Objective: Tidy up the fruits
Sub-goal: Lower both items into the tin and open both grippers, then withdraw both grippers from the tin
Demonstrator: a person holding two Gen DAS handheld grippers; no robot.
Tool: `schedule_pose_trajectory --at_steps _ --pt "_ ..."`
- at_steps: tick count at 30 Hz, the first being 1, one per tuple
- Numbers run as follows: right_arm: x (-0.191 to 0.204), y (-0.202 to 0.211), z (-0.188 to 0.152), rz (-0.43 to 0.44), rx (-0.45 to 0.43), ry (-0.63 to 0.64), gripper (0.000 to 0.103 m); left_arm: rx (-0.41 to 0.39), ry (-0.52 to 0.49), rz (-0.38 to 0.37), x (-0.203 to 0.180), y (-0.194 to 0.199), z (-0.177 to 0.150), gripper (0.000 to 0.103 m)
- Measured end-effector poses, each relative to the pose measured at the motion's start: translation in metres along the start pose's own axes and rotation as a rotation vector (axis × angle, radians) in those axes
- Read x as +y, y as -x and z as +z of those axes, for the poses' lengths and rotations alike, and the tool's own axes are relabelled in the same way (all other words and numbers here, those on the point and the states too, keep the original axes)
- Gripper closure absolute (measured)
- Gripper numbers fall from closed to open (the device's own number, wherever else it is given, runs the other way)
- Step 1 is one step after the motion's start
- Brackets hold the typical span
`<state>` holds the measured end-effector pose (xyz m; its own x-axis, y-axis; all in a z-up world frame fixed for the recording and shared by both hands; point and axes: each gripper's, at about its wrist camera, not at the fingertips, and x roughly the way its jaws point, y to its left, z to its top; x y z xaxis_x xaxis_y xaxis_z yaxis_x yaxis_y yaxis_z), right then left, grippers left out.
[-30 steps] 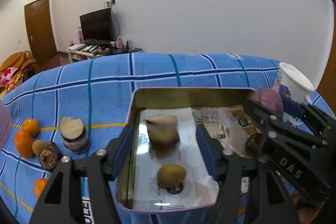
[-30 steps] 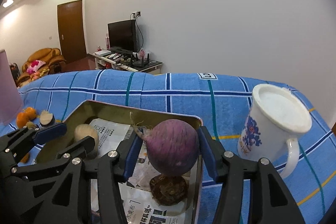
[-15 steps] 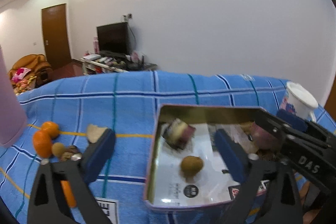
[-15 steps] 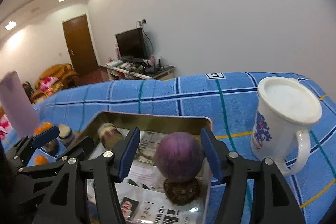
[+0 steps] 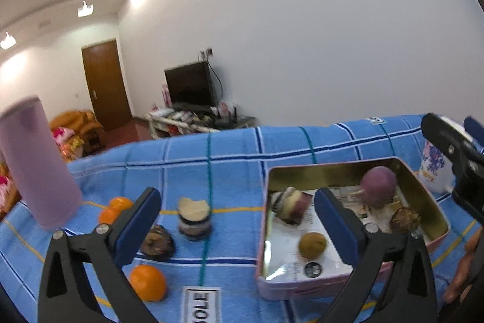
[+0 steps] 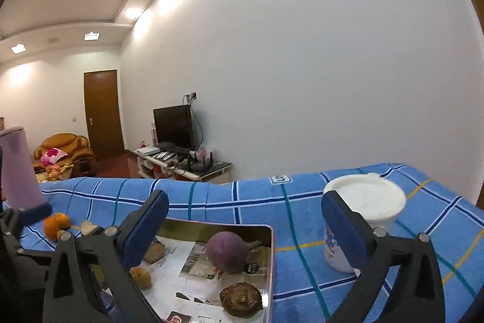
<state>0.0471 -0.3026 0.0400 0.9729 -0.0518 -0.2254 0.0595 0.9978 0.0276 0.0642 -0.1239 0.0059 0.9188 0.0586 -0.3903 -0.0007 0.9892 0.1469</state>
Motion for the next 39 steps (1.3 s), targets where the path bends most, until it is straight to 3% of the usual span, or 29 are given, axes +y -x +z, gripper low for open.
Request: schedule_pose_trajectory --at_steps 10,22,39 --pt "-0.006 0.019 -0.007 -0.004 -0.005 -0.019 0.001 0.006 0.020 -0.010 0.019 0.012 -0.012 0.000" --pt "0.014 0.043 -0.012 -0.004 0.004 0.062 0.001 0.003 0.018 -0.033 0.028 0.033 -0.022 0.000" --pt "0.021 0.057 -0.018 -0.024 0.064 0.044 0.001 0.038 -0.011 -0.070 0.048 0.049 -0.033 0.000"
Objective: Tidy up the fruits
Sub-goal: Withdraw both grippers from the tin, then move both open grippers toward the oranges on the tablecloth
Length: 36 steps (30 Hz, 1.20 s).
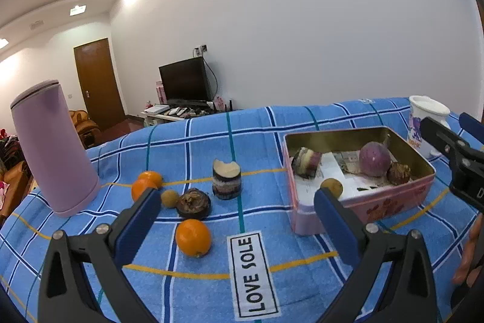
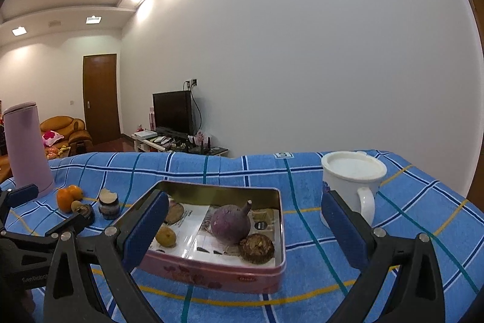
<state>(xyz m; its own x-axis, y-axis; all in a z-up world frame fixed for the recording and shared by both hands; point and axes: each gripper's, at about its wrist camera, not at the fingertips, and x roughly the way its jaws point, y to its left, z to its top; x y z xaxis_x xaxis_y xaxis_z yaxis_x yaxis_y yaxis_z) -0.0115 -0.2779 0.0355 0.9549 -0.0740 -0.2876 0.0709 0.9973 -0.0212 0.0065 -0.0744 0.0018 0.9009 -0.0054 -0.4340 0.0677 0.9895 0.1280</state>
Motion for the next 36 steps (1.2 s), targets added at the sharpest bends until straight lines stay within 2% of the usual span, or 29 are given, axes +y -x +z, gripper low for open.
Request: schedule_pose_trajectory --at_steps 6,12,20,29,36 --pt "0.016 -0.005 -0.001 -0.004 0.035 0.019 0.001 0.011 -0.052 0.033 0.010 -0.008 0.001 0.000" --pt "0.043 -0.012 -0.001 0.029 0.058 0.023 0.001 0.015 -0.081 0.066 0.033 -0.017 0.001 0.000" --pt "0.081 -0.021 -0.004 0.100 0.105 -0.016 0.001 0.050 -0.021 0.091 0.082 -0.029 -0.001 0.000" --pt "0.129 -0.029 -0.005 0.159 0.131 0.041 0.001 0.109 0.076 0.215 0.151 -0.049 -0.006 0.000" --pt "0.173 -0.050 -0.011 0.242 0.257 0.109 0.001 0.190 0.147 0.253 0.188 -0.066 -0.013 0.000"
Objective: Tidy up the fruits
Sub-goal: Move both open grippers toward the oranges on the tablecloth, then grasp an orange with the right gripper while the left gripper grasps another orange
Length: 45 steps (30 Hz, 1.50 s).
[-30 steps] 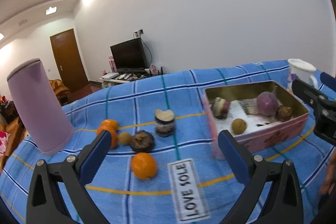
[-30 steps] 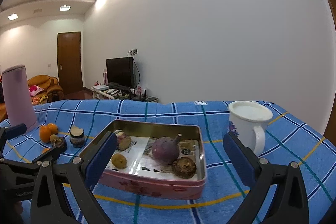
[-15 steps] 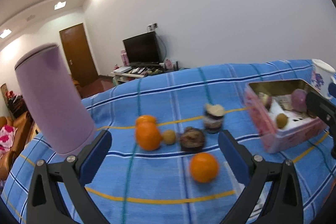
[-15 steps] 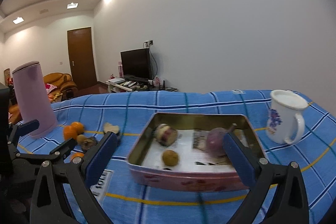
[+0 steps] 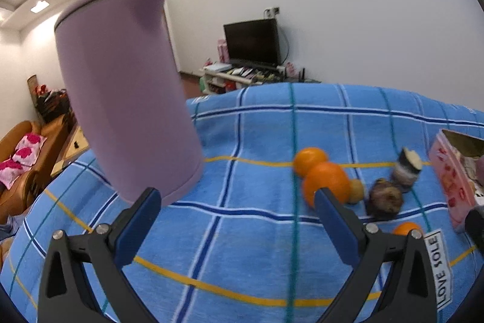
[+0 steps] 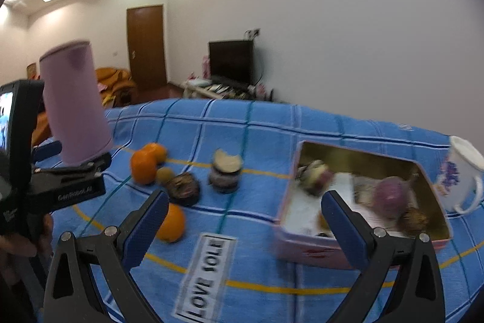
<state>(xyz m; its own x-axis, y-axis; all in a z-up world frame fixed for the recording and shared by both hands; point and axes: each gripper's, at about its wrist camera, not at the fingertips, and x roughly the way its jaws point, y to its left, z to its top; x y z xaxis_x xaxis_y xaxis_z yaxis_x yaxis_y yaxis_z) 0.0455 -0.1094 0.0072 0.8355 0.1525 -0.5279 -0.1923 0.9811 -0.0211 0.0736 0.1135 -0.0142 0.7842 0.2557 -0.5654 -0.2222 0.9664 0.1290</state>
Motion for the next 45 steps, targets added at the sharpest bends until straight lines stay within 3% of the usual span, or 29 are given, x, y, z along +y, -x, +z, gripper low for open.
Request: schedule_pose_trajectory --at_steps 9,13,18,21,26,29,35,40,45 --pt "0.042 -0.048 0.002 0.122 0.187 0.017 0.002 0.068 0.004 0.056 0.017 -0.019 -0.002 0.000" --pt "0.051 -0.064 0.002 0.140 0.244 0.026 0.021 0.067 0.004 0.050 0.017 -0.019 -0.001 0.000" --pt "0.058 -0.083 -0.003 0.164 0.340 0.025 0.033 0.061 -0.003 0.009 0.012 -0.018 -0.001 0.000" --pt "0.058 -0.089 -0.005 0.171 0.370 0.017 0.048 0.062 -0.016 -0.013 0.008 -0.017 -0.001 0.000" --pt "0.064 -0.084 -0.007 0.164 0.368 0.072 0.064 0.065 -0.007 -0.060 0.007 -0.017 0.000 0.000" --pt "0.063 -0.076 -0.008 0.179 0.346 0.065 0.064 0.064 0.001 -0.091 0.007 -0.016 0.000 0.000" --pt "0.043 -0.045 -0.003 0.166 0.187 -0.004 0.064 0.091 0.070 -0.188 0.004 -0.017 0.001 0.000" --pt "0.031 -0.030 0.005 0.115 0.092 -0.012 0.064 0.109 0.058 -0.204 -0.014 -0.019 0.014 0.000" --pt "0.024 -0.028 0.012 0.090 0.056 -0.032 0.064 0.148 0.084 -0.207 -0.035 -0.040 0.031 0.005"
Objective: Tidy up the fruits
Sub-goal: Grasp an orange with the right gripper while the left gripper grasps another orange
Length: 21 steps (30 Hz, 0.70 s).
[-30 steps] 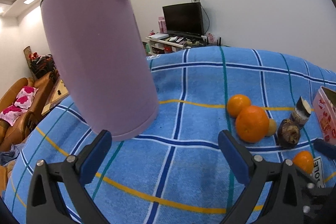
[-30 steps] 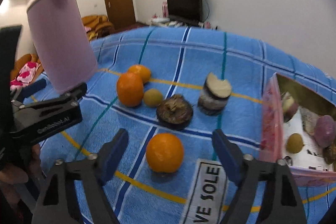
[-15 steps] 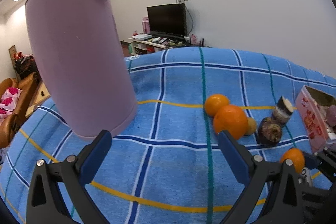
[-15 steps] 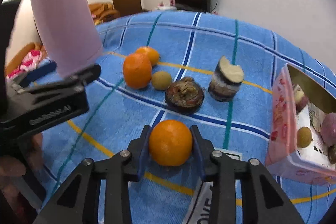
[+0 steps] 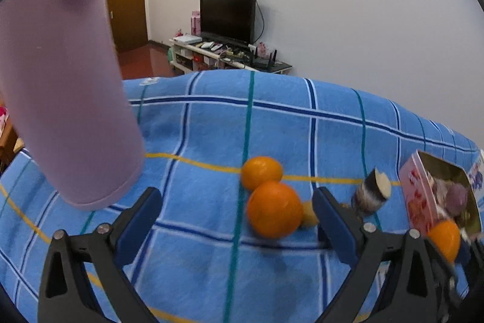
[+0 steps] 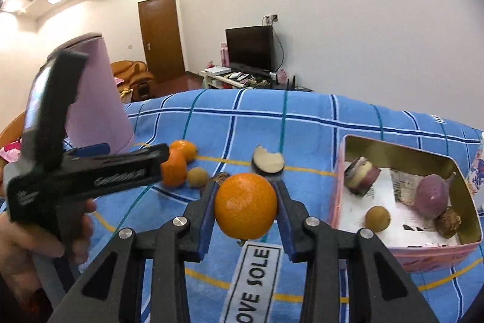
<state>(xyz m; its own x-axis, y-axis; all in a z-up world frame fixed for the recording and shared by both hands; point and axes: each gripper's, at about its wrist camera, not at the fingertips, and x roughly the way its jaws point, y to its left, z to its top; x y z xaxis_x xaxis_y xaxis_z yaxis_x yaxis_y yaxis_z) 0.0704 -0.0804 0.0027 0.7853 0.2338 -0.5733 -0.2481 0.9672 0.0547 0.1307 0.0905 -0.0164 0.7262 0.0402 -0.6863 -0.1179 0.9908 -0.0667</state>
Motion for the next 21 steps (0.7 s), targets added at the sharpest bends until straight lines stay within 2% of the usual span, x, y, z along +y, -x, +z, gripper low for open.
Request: schedule_pose_trajectory --at_steps 2,6,9,13,15,16,21 --pt "-0.003 -0.001 0.001 -0.001 0.000 -0.013 0.064 0.031 0.008 -0.006 -0.006 -0.013 0.003 0.014" --pt "-0.013 0.003 0.000 0.003 0.005 -0.033 0.064 0.066 0.019 0.021 -0.009 -0.035 0.003 0.018" --pt "-0.016 0.002 -0.001 0.006 0.010 -0.043 0.064 0.101 0.044 -0.025 -0.003 -0.044 0.000 0.020" --pt "-0.016 -0.002 -0.001 0.006 0.025 -0.046 0.064 0.123 0.095 -0.078 0.014 -0.044 -0.003 0.038" --pt "-0.017 -0.003 -0.001 0.011 0.029 -0.053 0.064 0.116 0.100 -0.132 0.020 -0.040 -0.005 0.051" --pt "-0.018 -0.003 -0.001 0.013 0.030 -0.056 0.064 0.120 0.095 -0.163 0.022 -0.039 -0.006 0.062" --pt "-0.016 -0.002 -0.001 0.009 0.024 -0.046 0.064 0.110 0.081 -0.142 0.025 -0.028 -0.013 0.063"
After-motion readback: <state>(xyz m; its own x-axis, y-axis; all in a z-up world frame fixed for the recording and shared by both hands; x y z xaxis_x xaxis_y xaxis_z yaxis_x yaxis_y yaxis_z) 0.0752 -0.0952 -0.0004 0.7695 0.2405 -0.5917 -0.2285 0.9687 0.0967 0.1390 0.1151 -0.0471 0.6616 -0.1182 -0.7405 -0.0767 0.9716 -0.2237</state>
